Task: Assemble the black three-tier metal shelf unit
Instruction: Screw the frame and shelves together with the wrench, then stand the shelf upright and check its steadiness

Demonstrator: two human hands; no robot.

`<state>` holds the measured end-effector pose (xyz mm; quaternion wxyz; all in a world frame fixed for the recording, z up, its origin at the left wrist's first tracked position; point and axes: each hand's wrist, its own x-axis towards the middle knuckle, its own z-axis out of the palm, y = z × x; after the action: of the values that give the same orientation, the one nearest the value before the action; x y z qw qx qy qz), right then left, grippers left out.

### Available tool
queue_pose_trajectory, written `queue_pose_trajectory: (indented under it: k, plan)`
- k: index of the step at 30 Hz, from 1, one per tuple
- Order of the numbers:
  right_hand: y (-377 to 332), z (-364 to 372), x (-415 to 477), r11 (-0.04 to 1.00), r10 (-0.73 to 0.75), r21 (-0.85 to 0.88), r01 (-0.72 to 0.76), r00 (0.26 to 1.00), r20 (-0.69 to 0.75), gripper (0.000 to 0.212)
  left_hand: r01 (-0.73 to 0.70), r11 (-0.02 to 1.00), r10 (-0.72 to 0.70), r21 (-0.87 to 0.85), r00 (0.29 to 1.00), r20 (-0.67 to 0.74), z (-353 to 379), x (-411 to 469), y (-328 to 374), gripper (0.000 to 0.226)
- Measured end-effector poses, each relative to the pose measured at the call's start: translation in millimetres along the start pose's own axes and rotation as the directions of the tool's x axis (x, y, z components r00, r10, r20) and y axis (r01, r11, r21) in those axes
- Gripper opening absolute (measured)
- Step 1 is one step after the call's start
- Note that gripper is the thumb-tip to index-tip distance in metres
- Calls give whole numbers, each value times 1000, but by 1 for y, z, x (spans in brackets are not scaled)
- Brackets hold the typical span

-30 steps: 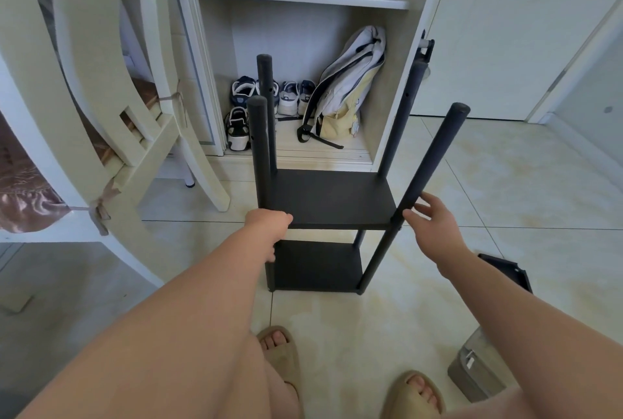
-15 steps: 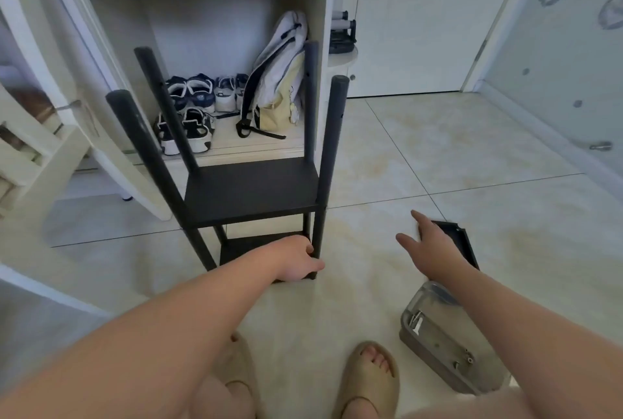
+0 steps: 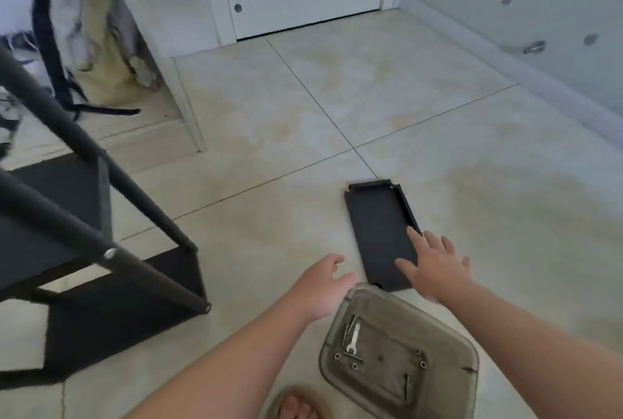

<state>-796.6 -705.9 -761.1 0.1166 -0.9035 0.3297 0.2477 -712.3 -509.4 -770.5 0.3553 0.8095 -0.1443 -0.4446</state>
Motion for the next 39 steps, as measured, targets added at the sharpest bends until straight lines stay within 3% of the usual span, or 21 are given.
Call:
queue_pose_trajectory:
  k: [4,8,11,14,16,21,25,30,36,39]
  plan:
    - [23,32,58,998,52,45,-53,998,29,71,56,998,-55,-12,998,29,28,67,-7,68]
    - [28,61,92,955,105,270,-124,991,83,76,158,986,-153,-60,985,84,45,106,-9,68]
    - [23,70,106,919,125,368,-140,990,65,79,198,974,-185,-107,975,122,52,122,-2,52]
    - [19,65,113,864,193,470,-178,981,16,77,309,911,-273,-273,948,161,54,135,1,39]
    - [18,59,114,767,266,594,-242,963,48,72,350,871,-318,-345,936,149,53,138,0,54]
    - [18,51,114,501,308,812,-301,938,157,65,299,828,-324,-474,945,30,35,140,2,31]
    - [15,43,105,333,260,888,-318,936,237,39,250,842,-302,-479,953,-35,9,126,29,26]
    - [12,4,55,12,84,946,-323,943,321,12,204,898,-222,-390,975,0,-46,73,75,19]
    - [8,-71,-46,-175,-79,970,-167,985,156,14,113,929,-107,-352,994,35,-91,-43,127,10]
    - [1,-104,-109,-245,-102,968,-50,994,26,17,-43,986,29,-160,996,-89,-100,-105,139,23]
